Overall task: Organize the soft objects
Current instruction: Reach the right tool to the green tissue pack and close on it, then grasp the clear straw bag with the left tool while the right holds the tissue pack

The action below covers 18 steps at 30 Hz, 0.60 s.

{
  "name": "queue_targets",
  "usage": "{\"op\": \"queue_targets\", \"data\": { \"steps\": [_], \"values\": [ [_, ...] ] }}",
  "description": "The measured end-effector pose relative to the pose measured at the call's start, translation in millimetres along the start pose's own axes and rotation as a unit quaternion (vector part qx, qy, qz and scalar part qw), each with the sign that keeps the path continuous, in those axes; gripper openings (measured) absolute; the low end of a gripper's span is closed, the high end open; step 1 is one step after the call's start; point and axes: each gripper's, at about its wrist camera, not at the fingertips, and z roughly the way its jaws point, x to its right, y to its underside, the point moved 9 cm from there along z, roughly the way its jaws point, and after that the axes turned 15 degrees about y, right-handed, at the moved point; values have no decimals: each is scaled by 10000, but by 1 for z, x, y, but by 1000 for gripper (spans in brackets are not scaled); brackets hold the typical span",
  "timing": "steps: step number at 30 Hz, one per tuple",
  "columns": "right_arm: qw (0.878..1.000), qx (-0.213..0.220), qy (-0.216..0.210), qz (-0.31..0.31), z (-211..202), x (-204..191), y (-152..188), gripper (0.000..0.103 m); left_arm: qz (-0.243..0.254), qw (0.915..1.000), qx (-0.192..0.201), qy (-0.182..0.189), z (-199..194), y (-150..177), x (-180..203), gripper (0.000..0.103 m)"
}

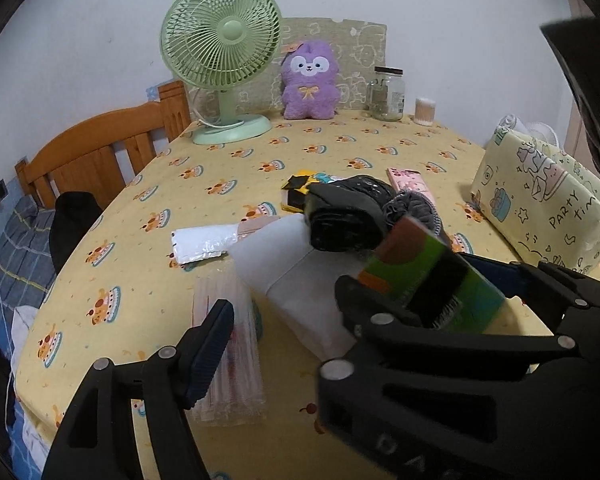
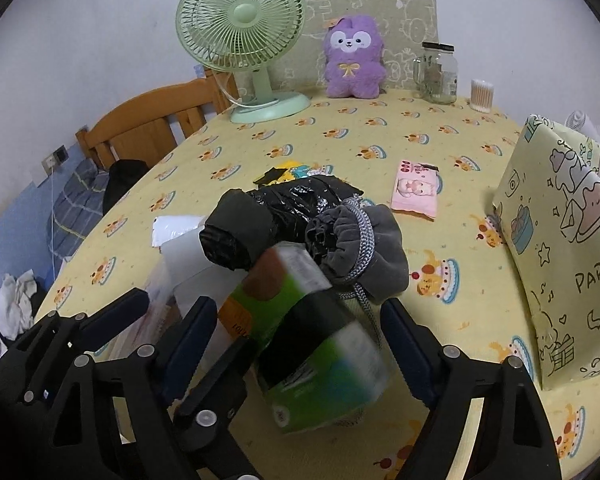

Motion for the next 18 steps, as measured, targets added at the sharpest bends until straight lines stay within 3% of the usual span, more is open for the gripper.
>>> {"op": "queue_targets", "data": {
  "steps": [15,18],
  "values": [
    [9999,35,-34,-100,-9,-14,2,86,-64,9997,-50,-229,-11,6,-14,84],
    [9999,-44,-61,-129,-5,-19,5,78,-119,9996,-140,-205,-6,10,-20,84]
  ]
}}
